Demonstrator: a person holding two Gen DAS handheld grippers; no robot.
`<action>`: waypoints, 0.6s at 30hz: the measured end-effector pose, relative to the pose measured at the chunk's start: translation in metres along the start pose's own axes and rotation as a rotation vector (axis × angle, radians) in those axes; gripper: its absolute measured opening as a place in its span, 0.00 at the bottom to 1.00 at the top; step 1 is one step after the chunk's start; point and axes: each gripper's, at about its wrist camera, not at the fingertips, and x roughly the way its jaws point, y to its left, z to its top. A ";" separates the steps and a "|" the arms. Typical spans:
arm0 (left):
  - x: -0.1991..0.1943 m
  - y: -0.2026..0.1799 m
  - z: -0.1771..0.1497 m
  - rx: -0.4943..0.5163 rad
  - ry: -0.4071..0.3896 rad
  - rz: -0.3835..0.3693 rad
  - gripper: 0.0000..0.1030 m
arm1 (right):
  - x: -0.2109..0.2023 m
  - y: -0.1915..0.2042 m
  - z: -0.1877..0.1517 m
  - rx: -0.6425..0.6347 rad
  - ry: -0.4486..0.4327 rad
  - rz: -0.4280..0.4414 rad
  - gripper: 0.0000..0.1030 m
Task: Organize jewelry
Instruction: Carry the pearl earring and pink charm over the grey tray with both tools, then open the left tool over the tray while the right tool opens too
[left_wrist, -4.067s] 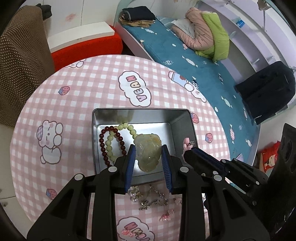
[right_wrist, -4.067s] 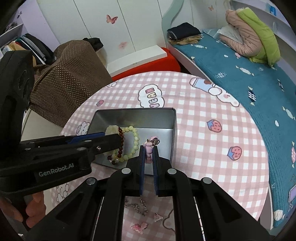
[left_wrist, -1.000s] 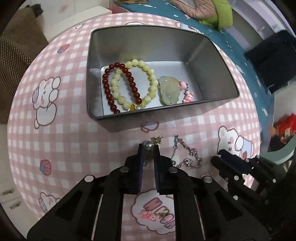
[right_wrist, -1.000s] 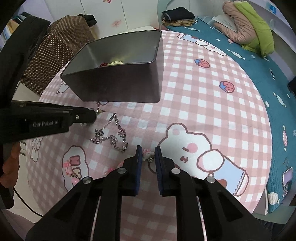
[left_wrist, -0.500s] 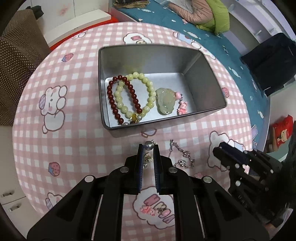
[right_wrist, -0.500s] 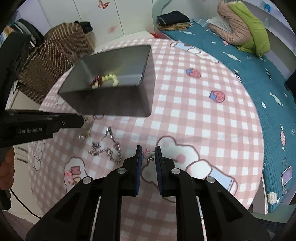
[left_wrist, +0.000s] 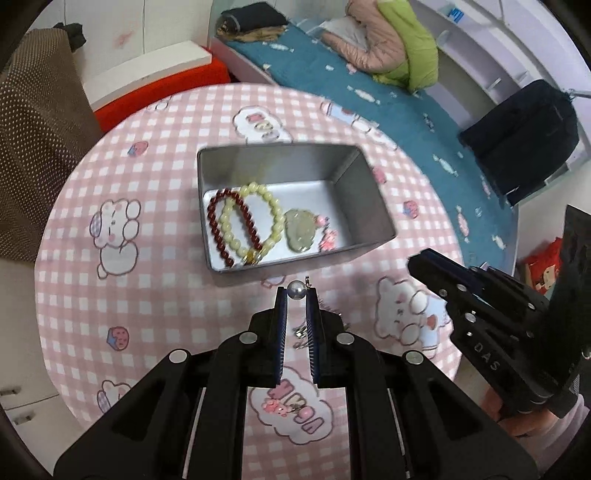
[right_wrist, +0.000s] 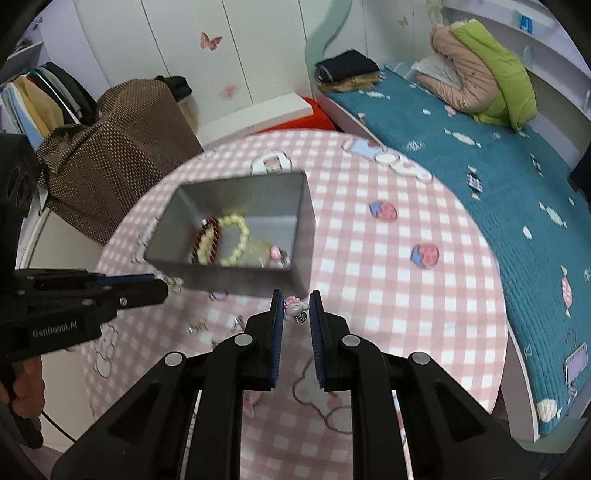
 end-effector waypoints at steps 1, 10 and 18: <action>-0.005 -0.001 0.002 0.001 -0.016 -0.006 0.10 | -0.001 0.001 0.003 -0.003 -0.007 0.003 0.13; -0.014 0.002 0.025 -0.030 -0.083 -0.016 0.10 | 0.005 0.017 0.029 -0.065 -0.054 0.038 0.13; -0.003 0.004 0.033 -0.043 -0.074 -0.016 0.10 | 0.015 0.019 0.031 -0.077 -0.024 0.008 0.15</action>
